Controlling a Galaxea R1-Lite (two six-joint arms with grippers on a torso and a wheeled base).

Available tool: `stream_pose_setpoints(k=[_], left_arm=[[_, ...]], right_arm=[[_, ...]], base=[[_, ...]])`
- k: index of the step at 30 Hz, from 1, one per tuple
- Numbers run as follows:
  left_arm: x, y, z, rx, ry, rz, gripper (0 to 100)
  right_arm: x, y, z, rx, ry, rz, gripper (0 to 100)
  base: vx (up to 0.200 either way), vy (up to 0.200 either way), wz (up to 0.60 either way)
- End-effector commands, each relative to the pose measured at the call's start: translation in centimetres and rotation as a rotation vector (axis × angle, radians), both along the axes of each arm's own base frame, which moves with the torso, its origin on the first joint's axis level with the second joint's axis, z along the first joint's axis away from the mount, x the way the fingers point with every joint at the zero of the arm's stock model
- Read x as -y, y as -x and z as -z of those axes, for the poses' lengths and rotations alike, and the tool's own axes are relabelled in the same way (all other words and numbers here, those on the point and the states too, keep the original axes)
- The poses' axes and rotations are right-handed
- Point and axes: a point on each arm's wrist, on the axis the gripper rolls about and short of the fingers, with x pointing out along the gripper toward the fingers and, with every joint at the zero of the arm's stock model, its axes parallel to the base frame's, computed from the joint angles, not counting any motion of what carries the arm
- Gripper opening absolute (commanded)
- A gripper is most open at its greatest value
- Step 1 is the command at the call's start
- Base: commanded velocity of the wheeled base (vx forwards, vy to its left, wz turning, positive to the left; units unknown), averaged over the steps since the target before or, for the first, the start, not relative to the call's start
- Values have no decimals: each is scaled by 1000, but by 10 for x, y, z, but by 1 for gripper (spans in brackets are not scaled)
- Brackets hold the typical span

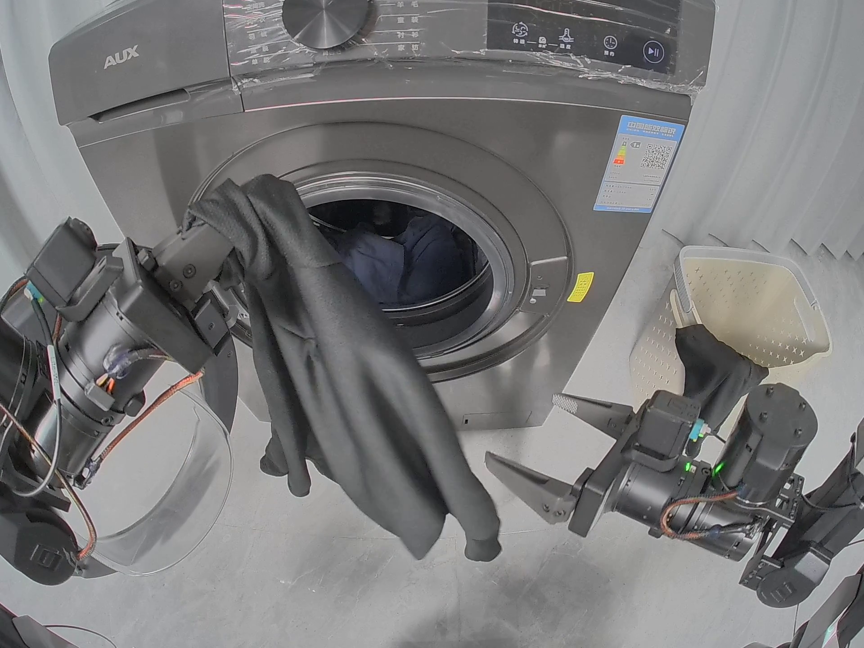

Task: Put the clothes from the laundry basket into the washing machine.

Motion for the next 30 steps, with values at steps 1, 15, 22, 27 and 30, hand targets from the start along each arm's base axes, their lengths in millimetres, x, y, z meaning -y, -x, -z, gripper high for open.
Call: stream_pose_setpoints(k=[1, 15, 22, 27, 30], left_arm=[[0, 1, -4, 18, 9, -1, 0], [-3, 10, -20, 71, 39, 8, 0], [-4, 10, -23, 81, 44, 7, 0], [-4, 10, -22, 80, 43, 10, 0], [-4, 10, -22, 79, 42, 11, 0]], right_arm=[[-2, 9, 15, -48, 49, -34, 100], [-33, -44, 64, -125, 109, 16, 100], [-52, -82, 89, -119, 103, 43, 100], [-57, -99, 103, -119, 103, 27, 100], [-62, -101, 107, -112, 95, 9, 100]], base=[[0, 0, 0], [0, 0, 0], [0, 0, 0], [0, 0, 0], [0, 0, 0]])
